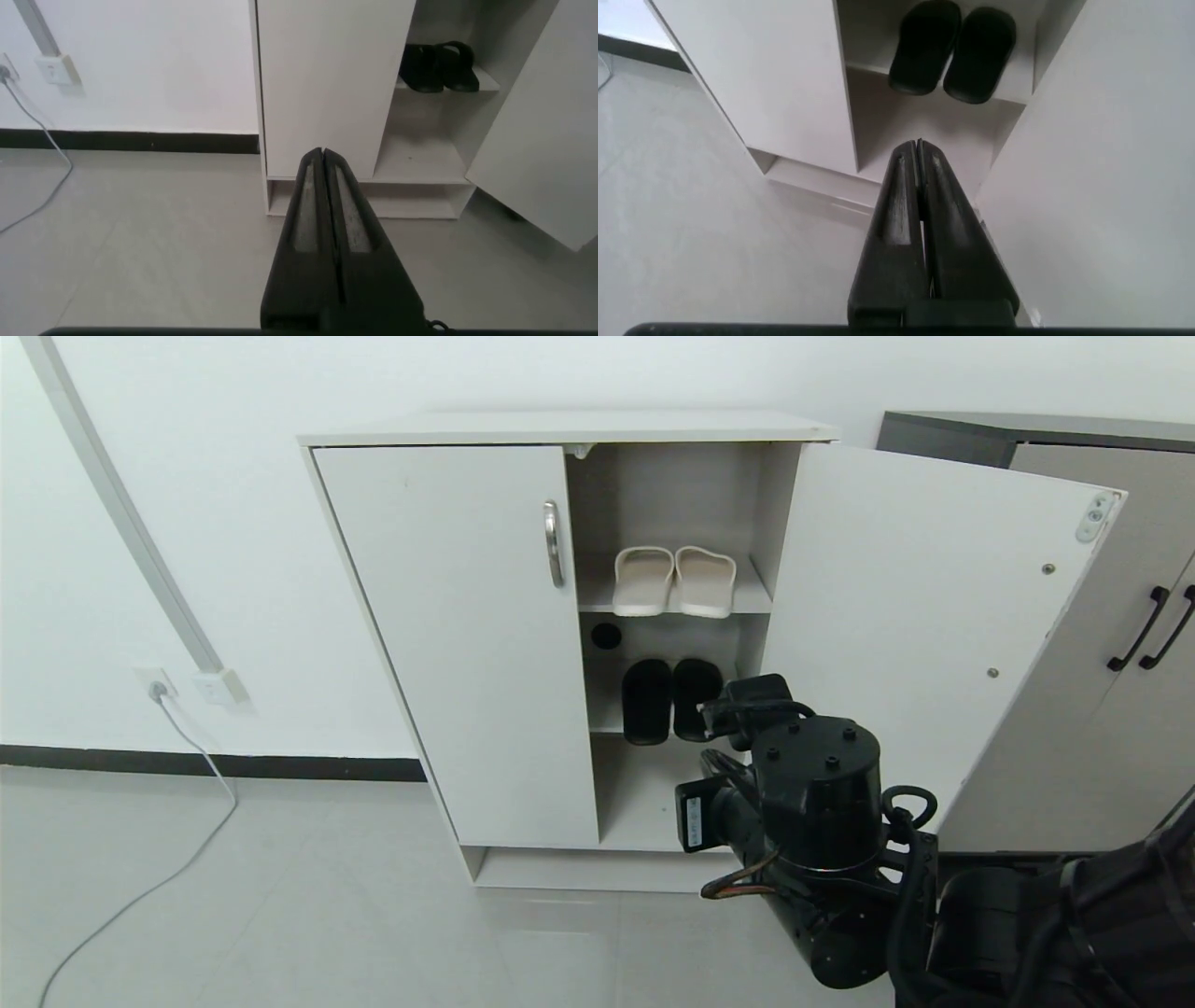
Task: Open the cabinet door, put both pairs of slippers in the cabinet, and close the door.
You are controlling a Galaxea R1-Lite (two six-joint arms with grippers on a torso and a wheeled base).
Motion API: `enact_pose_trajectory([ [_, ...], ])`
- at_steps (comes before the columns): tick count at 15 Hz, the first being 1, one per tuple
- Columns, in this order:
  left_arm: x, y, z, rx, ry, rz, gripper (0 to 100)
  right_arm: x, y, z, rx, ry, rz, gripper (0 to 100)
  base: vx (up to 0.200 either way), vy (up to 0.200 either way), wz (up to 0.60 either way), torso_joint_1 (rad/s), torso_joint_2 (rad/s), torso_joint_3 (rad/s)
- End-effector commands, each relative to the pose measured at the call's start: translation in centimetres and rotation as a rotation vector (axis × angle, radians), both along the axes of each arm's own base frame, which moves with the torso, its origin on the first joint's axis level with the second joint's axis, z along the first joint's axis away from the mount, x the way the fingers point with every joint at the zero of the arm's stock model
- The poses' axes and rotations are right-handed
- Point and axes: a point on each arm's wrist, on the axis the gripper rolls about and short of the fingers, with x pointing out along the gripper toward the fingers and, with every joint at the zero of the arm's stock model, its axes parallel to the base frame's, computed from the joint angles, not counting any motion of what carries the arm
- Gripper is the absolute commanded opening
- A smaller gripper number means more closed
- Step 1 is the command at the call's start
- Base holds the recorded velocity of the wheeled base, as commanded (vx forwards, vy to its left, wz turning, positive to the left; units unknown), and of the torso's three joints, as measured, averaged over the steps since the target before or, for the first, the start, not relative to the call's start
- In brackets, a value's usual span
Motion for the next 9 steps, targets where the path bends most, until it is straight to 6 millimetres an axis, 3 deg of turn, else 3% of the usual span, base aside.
enact_pose_trajectory([
  [1,0.0,0.0,0.0,0.001,0.001,0.001,0,0.0,0.1,-0.1,-0.003,0.002,0.001,0,0.000,0.000,0.00,0.000,0.00,0.000],
  [5,0.0,0.0,0.0,0.001,0.003,0.002,0,-0.1,-0.1,-0.1,-0.004,0.003,0.001,0,0.000,0.000,0.00,0.000,0.00,0.000],
  [9,0.0,0.0,0.0,0.001,0.001,0.002,0,0.2,0.4,-1.1,-0.026,0.018,0.001,0,0.000,0.000,0.00,0.017,-0.21,-0.304],
])
